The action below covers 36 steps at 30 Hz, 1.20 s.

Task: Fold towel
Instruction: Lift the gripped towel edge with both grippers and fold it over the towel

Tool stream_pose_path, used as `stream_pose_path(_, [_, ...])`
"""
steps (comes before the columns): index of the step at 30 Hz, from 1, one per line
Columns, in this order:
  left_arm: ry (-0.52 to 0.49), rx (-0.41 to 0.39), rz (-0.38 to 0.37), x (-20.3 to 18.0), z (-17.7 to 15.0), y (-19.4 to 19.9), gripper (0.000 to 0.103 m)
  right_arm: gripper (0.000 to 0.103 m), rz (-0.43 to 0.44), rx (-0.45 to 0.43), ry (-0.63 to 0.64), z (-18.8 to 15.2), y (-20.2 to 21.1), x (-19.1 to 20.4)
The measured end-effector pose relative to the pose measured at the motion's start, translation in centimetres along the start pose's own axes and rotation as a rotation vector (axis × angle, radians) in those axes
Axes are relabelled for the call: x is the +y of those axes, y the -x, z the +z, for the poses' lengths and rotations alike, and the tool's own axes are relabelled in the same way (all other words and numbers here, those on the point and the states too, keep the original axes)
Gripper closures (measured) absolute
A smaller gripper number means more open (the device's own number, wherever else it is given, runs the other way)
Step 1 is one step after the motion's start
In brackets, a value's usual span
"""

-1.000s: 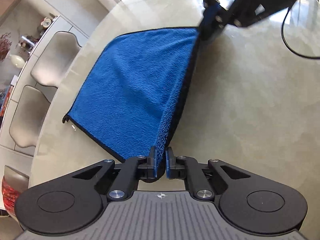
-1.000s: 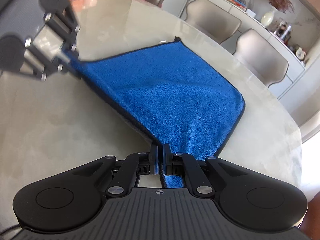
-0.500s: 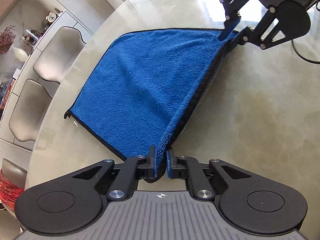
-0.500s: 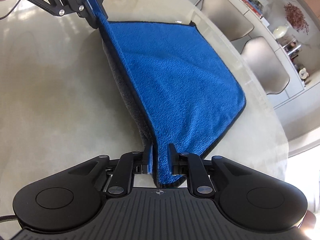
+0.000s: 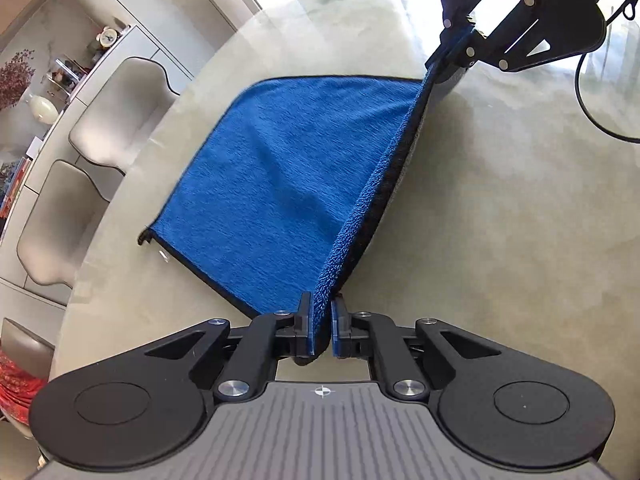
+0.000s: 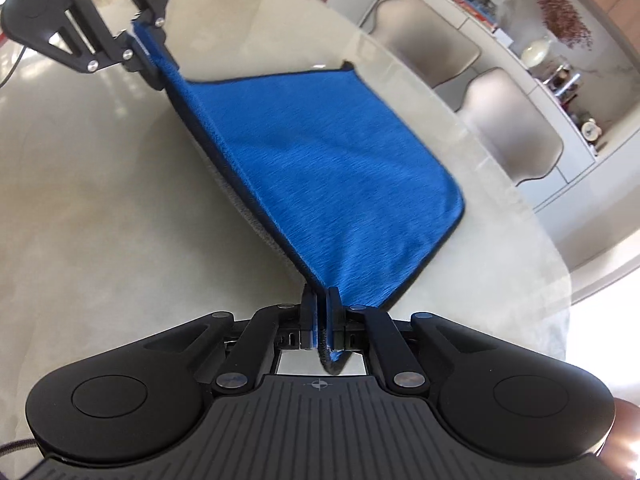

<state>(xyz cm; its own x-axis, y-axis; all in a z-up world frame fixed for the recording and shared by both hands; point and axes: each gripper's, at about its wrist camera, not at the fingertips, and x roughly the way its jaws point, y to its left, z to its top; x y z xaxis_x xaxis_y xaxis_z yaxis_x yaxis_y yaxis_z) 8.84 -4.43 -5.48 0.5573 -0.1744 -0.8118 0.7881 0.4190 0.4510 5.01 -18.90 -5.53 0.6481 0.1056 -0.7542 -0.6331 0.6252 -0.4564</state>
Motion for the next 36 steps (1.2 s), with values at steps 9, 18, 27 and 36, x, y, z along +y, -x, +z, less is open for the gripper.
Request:
stream_pose_path(9, [0.011,-0.02,0.072,5.6,3.0,-2.0,0.096,0.1,-0.101,-0.04,0.071,3.2,-2.5,-3.7])
stream_pose_path(18, [0.034,0.022,0.08,10.9,5.5,-7.1,0.095,0.1,-0.138,-0.027,0.112,6.6,-7.7,-7.9])
stream_pose_path(27, [0.065,0.076,0.076,15.9,7.0,-12.2,0.094,0.1,-0.133,0.024,0.18,9.2,-14.3,-11.5])
stream_pose_path(36, [0.1,0.11,0.052,18.0,7.0,-16.2,0.092,0.1,-0.11,0.058,0.172,10.2,-18.8,-13.2])
